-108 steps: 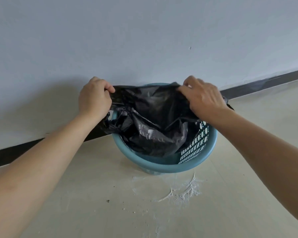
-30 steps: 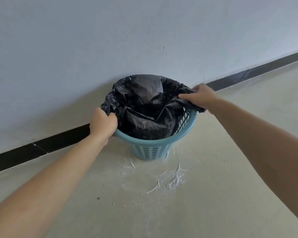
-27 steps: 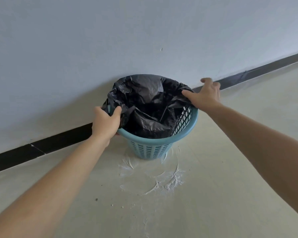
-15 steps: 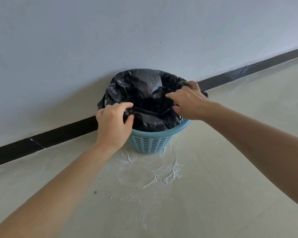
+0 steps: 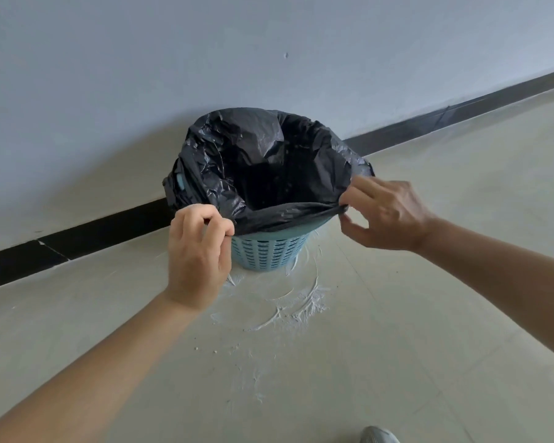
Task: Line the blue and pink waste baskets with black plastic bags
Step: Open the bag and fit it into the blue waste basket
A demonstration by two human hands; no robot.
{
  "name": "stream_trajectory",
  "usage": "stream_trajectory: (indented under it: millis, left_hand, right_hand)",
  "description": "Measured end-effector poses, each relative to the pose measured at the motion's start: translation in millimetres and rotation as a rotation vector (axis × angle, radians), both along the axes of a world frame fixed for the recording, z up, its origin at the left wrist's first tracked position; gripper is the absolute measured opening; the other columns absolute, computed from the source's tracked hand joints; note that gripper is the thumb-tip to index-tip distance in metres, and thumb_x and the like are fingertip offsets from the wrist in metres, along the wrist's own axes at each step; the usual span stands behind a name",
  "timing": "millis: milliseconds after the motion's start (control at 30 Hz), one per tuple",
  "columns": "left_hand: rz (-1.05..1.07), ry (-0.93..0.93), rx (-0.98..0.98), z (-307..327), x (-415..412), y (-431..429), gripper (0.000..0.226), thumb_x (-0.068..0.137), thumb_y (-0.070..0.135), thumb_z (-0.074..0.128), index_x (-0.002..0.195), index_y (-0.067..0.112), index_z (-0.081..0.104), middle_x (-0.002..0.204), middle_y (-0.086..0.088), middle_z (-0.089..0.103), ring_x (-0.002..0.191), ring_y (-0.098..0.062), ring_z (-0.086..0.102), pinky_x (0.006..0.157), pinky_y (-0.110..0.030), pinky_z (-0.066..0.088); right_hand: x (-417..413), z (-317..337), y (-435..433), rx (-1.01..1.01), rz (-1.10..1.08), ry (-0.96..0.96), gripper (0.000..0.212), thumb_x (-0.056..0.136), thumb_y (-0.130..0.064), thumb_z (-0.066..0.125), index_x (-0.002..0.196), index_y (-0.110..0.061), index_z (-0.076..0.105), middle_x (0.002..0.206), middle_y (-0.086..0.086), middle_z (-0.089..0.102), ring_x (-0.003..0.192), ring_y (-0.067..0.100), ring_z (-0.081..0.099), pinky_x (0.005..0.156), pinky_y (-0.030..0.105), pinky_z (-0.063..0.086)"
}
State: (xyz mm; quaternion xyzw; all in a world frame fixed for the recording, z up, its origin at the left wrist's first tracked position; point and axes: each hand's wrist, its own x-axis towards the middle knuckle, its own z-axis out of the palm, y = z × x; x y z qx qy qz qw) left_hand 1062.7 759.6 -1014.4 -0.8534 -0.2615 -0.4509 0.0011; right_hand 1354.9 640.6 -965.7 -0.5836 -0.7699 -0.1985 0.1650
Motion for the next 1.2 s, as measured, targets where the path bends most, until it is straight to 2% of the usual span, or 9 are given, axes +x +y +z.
stream_trajectory:
  millis: [200, 367, 533, 733, 833, 933, 1000, 1067, 1200]
  left_hand:
    - [0.040, 0.176, 0.127, -28.6, -17.7, 0.5, 0.019, 0.084, -0.005, 0.059, 0.091, 0.011, 0.051, 0.088, -0.015, 0.050, 0.088, -0.035, 0.048, 0.085, -0.047, 0.045]
    - [-0.020, 0.237, -0.208, -39.9, -31.6, -1.9, 0.013, 0.089, 0.011, 0.054, 0.094, 0.004, 0.063, 0.094, -0.012, 0.056, 0.092, -0.030, 0.051, 0.080, -0.041, 0.046]
    - [0.181, -0.109, -0.356, -5.1, -19.4, 11.4, 0.018, 0.091, 0.024, 0.045, 0.087, 0.010, 0.055, 0.089, -0.003, 0.054, 0.090, -0.022, 0.048, 0.083, -0.033, 0.032]
    - [0.246, -0.195, -1.017, 34.4, 23.7, 46.4, 0.063, 0.082, 0.013, 0.064, 0.139, 0.021, 0.037, 0.136, 0.000, 0.038, 0.127, -0.019, 0.037, 0.108, -0.036, 0.033]
    - [0.192, -0.286, -1.284, 38.2, 30.4, 55.1, 0.079, 0.081, -0.007, 0.048, 0.146, 0.033, 0.026, 0.147, 0.000, 0.040, 0.132, -0.021, 0.041, 0.111, -0.042, 0.037]
    - [0.220, -0.366, -1.260, 39.6, 31.8, 52.4, 0.080, 0.079, -0.010, 0.038, 0.146, 0.033, 0.029, 0.144, 0.001, 0.044, 0.128, -0.019, 0.044, 0.111, -0.040, 0.038]
    - [0.235, -0.356, -1.240, 38.4, 33.2, 52.0, 0.081, 0.078, -0.010, 0.038, 0.146, 0.031, 0.029, 0.145, 0.000, 0.043, 0.130, -0.019, 0.043, 0.112, -0.041, 0.037]
    - [0.229, -0.343, -1.224, 36.3, 33.9, 53.8, 0.082, 0.077, -0.011, 0.039, 0.147, 0.030, 0.028, 0.147, -0.001, 0.040, 0.133, -0.020, 0.040, 0.112, -0.043, 0.036]
    - [0.211, -0.317, -1.211, 34.3, 32.9, 55.2, 0.082, 0.078, -0.011, 0.042, 0.148, 0.029, 0.025, 0.151, -0.004, 0.034, 0.136, -0.022, 0.036, 0.113, -0.044, 0.035]
  right_hand:
    - [0.2, -24.4, -13.5, -0.181, 0.019, -0.084, 0.017, 0.093, -0.016, 0.060, 0.105, -0.012, 0.070, 0.069, 0.001, 0.062, 0.058, 0.023, 0.061, 0.043, 0.027, 0.042]
    - [-16.0, -19.3, 2.6, -0.558, -0.335, 0.386, 0.027, 0.086, -0.032, 0.057, 0.107, -0.028, 0.073, 0.075, -0.008, 0.073, 0.067, 0.014, 0.065, 0.063, 0.028, 0.051]
    - [-10.6, -1.4, 20.3, -0.091, -0.498, 0.814, 0.033, 0.075, -0.033, 0.040, 0.061, -0.008, 0.055, 0.051, 0.009, 0.050, 0.048, 0.014, 0.041, 0.044, 0.036, 0.040]
    - [-2.6, 1.0, 83.5, -0.182, -0.631, 0.902, 0.053, 0.085, -0.038, 0.048, 0.137, -0.044, 0.038, 0.132, 0.000, 0.042, 0.100, 0.013, 0.049, 0.088, 0.034, 0.042]
    - [-7.5, -7.5, 96.6, -0.460, -0.695, 1.187, 0.069, 0.085, -0.023, 0.042, 0.149, -0.041, 0.022, 0.130, 0.001, 0.048, 0.098, 0.019, 0.054, 0.091, 0.041, 0.048]
    - [-2.2, -3.7, 104.0, -0.526, -0.728, 1.367, 0.048, 0.082, -0.015, 0.038, 0.127, -0.027, 0.050, 0.118, 0.009, 0.061, 0.108, 0.035, 0.061, 0.093, 0.053, 0.052]
    - [-1.1, 1.7, 111.7, -0.617, -0.854, 1.256, 0.049, 0.081, -0.013, 0.043, 0.129, -0.019, 0.047, 0.130, 0.019, 0.054, 0.118, 0.041, 0.055, 0.097, 0.055, 0.049]
    - [-5.7, 7.0, 118.2, -0.586, -0.993, 0.693, 0.080, 0.075, -0.011, 0.054, 0.148, -0.015, 0.021, 0.151, 0.023, 0.026, 0.137, 0.044, 0.030, 0.111, 0.054, 0.031]
    - [-44.7, 15.3, 142.7, -0.199, -0.382, 0.196, 0.075, 0.076, -0.007, 0.056, 0.145, -0.022, 0.033, 0.148, 0.017, 0.034, 0.134, 0.036, 0.033, 0.111, 0.055, 0.032]
